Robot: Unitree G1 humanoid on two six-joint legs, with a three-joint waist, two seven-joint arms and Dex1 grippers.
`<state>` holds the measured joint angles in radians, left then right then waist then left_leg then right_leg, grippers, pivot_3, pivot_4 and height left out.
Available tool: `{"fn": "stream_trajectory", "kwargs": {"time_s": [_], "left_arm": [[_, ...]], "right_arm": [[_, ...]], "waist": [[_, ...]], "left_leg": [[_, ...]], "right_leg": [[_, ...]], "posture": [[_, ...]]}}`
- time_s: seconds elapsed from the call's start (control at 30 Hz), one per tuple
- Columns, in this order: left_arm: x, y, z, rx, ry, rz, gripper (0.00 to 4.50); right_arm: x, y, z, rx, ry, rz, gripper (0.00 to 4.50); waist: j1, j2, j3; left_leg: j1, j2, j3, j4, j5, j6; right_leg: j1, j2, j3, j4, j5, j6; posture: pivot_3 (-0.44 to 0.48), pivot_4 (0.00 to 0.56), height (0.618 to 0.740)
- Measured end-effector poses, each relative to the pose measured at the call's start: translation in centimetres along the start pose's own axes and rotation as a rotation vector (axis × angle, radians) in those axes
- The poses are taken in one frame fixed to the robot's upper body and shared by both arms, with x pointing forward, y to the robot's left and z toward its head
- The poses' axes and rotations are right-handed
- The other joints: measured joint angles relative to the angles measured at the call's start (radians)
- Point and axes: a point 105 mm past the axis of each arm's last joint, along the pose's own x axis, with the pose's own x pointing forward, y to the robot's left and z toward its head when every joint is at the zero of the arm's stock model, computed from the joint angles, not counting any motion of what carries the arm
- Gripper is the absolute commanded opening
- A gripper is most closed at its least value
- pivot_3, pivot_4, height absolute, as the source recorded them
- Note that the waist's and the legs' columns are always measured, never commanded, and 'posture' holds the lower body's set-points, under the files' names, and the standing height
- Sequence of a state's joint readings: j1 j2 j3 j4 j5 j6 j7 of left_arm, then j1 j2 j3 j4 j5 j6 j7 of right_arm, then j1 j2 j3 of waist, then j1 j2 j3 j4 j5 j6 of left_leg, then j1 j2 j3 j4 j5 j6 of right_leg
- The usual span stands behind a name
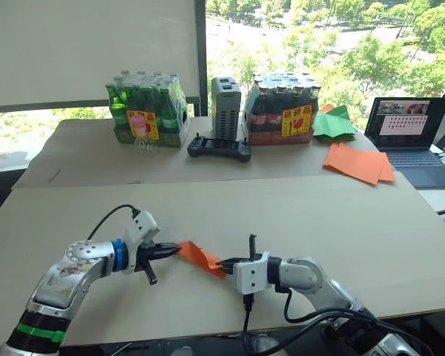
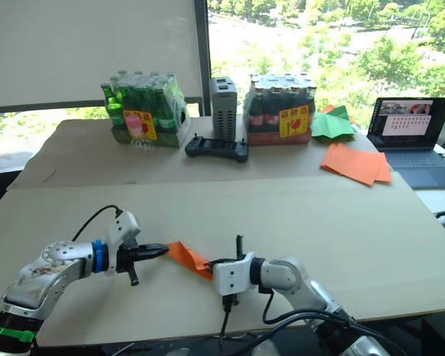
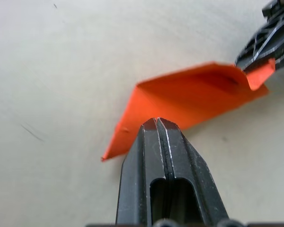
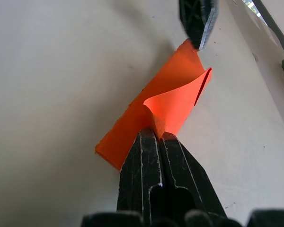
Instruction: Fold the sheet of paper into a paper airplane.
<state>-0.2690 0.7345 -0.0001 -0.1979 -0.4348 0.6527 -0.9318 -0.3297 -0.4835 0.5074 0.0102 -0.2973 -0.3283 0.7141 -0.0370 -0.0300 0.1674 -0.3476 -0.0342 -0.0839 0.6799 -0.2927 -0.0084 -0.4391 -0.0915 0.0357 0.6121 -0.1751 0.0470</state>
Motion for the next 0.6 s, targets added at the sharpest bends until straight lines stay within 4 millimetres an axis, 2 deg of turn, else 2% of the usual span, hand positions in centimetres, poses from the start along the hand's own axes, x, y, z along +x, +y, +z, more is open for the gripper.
{"fn": "stream_trajectory", "kwargs": {"time_s": [0.13,0.2,0.3,0.43,0.57,0.6], "left_arm": [[0.7,0.2,3.1,0.049,-0.082,-0.015,0.0],[1.1,-0.2,3.4,0.055,-0.084,-0.033,0.0],[2.1,-1.6,2.3,0.051,-0.048,-0.094,0.0],[2.8,-3.1,-0.6,0.036,0.042,-0.148,0.0],[2.9,-3.0,-0.7,0.071,0.051,-0.139,0.0],[3.0,-2.9,-0.7,0.074,0.049,-0.139,0.0]], "right_arm": [[0.1,0.1,0.1,-0.015,-0.004,0.003,0.01],[0.2,0.1,0.1,-0.019,-0.004,0.005,0.01],[0.2,0.2,0.1,-0.024,-0.001,0.008,0.01],[0.2,0.1,0.0,-0.023,0.004,0.008,0.01],[0.1,0.0,-0.1,-0.004,0.015,0.014,0.01],[0.1,0.0,-0.1,0.003,0.017,0.017,0.3]], "waist": [[-0.002,0.0,0.0],[-0.005,0.0,0.0],[-0.006,0.0,0.0],[-0.005,0.0,0.0],[-0.003,0.0,0.0],[-0.003,0.0,0.0]], "left_leg": [[0.0,0.0,0.0,0.0,0.0,0.0],[0.001,0.0,0.0,0.0,0.0,0.0],[0.001,0.0,0.001,0.0,0.0,0.0],[0.001,0.0,0.001,0.0,0.0,0.0],[0.002,0.0,0.001,0.0,0.0,0.0],[0.003,0.0,0.001,0.0,0.0,0.0]], "right_leg": [[0.0,0.0,0.0,0.0,0.0,0.0],[0.0,0.0,0.0,0.0,0.0,0.0],[0.0,0.0,0.001,0.0,0.0,0.0],[0.0,0.001,0.002,0.0,0.0,0.0],[0.001,0.001,0.002,0.0,0.0,0.0],[0.002,0.001,0.002,0.0,0.0,0.0]], "posture": [[0.0,0.15,0.723],[0.0,0.15,0.723],[0.0,0.15,0.723],[0.0,0.15,0.723],[0.0,0.15,0.723],[0.0,0.15,0.723]]}}
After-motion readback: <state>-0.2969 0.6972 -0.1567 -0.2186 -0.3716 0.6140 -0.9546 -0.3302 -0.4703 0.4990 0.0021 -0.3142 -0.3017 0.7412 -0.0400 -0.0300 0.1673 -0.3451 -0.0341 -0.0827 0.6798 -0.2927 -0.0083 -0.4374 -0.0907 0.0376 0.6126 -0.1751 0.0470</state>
